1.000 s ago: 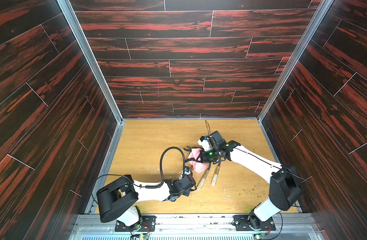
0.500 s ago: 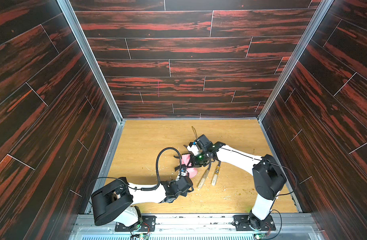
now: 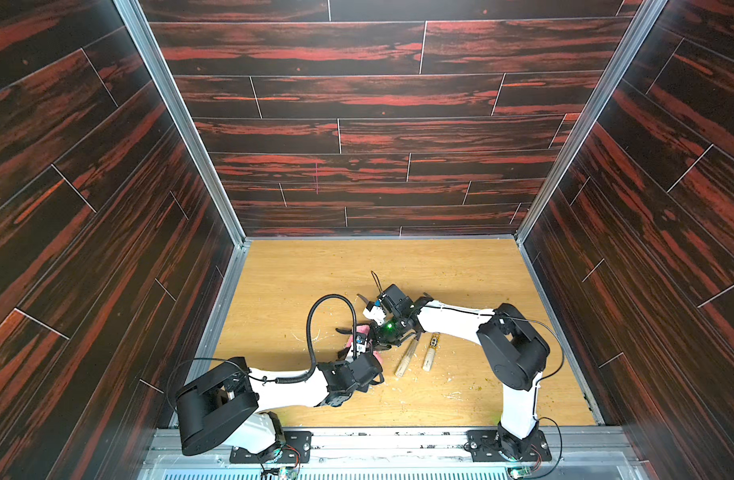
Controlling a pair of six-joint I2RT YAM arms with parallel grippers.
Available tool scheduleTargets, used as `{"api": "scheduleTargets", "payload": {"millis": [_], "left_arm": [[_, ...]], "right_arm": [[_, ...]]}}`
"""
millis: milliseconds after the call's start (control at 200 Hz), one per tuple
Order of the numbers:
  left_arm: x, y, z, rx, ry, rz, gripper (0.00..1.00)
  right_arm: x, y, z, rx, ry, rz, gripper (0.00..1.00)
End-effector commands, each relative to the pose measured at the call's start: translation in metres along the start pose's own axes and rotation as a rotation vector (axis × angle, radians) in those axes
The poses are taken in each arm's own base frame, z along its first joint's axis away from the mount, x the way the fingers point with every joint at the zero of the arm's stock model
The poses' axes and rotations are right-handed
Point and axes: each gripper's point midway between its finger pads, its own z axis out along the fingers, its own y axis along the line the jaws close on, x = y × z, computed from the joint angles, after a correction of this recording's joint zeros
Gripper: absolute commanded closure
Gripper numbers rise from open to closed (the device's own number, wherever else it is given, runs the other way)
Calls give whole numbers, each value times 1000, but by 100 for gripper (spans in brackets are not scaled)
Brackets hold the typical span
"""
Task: Wipe small sickles with rags
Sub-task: Wipe the small sickle.
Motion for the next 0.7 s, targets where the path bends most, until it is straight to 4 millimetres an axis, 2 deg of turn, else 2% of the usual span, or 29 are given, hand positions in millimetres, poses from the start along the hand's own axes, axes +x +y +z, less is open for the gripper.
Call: {"api": "scheduleTargets", "payload": {"millis": [0,155,476,591,696], "left_arm": [[-14,-11,-6,68,-58,-40,100],[-11,-19,-8,143,-63,-73,100],[5,-17,-9,171,-14,-100,100],[10,-16,-10,189,-7,-119,100],[13,-15,-11,193,-2,-125,100]], "right_arm": [[4,-16,22,5,50,60,100],[-7,-35,21,20,27,117,100],[-40,-81,0,80,-52,183,100],[-55,-89,-11,86,-87,168,100],[-71,-83,-27,93,-129,107,100]]}}
